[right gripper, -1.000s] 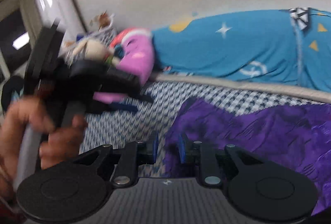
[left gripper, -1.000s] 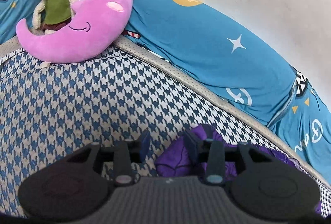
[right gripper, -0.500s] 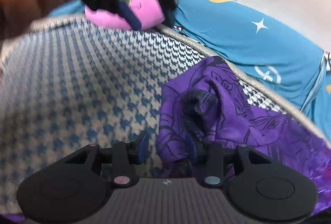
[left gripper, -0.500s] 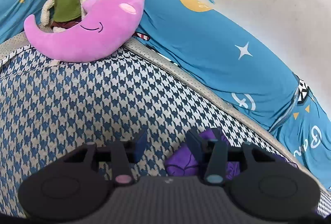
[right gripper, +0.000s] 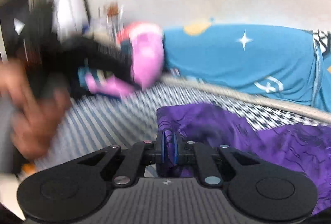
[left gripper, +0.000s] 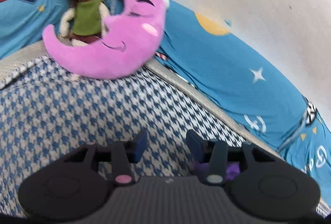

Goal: Fold clothes

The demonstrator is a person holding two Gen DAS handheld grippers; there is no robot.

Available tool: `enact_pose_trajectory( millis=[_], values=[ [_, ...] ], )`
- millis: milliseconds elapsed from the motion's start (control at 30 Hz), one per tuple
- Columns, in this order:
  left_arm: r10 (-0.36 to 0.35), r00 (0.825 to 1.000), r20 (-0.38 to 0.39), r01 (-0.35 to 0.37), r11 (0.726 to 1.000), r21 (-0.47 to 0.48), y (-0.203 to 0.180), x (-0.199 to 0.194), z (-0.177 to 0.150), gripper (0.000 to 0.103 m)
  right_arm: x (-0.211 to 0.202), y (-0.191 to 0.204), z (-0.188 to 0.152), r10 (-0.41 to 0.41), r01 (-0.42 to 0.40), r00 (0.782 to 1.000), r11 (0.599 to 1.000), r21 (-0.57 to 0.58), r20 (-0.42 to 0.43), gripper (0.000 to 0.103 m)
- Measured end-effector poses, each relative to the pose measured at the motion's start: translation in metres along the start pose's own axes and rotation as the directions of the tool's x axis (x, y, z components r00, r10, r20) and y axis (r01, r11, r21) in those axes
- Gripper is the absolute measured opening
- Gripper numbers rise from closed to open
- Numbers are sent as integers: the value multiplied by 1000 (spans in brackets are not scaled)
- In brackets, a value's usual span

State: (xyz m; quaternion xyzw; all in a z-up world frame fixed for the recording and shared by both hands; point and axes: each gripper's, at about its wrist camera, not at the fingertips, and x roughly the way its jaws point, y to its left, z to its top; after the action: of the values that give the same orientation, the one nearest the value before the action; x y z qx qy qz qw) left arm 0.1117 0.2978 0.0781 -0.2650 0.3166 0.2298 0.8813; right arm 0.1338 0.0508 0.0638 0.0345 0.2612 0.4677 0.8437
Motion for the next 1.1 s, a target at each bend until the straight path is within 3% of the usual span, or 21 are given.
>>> enact_pose_trajectory(
  millis=[100, 167, 267, 367, 500, 567, 833, 967, 1100],
  values=[
    [26, 999, 27, -25, 1000, -18, 7, -4, 6, 43, -24, -9, 22, 50, -64, 992, 991, 120, 113, 10],
    [33, 999, 30, -32, 999, -27, 11, -5, 8, 46, -42, -20, 33, 31, -71, 981, 975, 208, 190, 11],
    [13, 1000, 7, -13, 1000, -10, 7, -3, 6, 46, -67, -31, 33, -158, 110, 965, 968, 227, 207, 14],
    [-4, 1000, -3, 4, 1000, 9, 1, -2, 2, 46, -83, -46, 18, -328, 283, 930, 928, 244, 167, 30],
    [-13, 1000, -10, 14, 999, 38, -8, -2, -6, 46, -100, -69, -3, -406, 360, 907, 886, 291, 115, 30],
    [-22, 1000, -22, 23, 998, 55, -13, -1, -11, 47, -102, -72, -8, -410, 369, 908, 882, 294, 90, 30],
    [-59, 996, -64, 67, 990, 125, -33, 4, -26, 51, -77, -52, -35, -296, 298, 954, 951, 81, -39, 35],
    [-88, 991, -98, 104, 978, 180, -43, 5, -35, 55, -56, -38, -54, -293, 287, 951, 956, -65, -100, 47],
    [-119, 983, -137, 148, 962, 229, -51, 8, -44, 69, -42, -28, -69, -299, 273, 944, 945, -182, -137, 54]
  ],
)
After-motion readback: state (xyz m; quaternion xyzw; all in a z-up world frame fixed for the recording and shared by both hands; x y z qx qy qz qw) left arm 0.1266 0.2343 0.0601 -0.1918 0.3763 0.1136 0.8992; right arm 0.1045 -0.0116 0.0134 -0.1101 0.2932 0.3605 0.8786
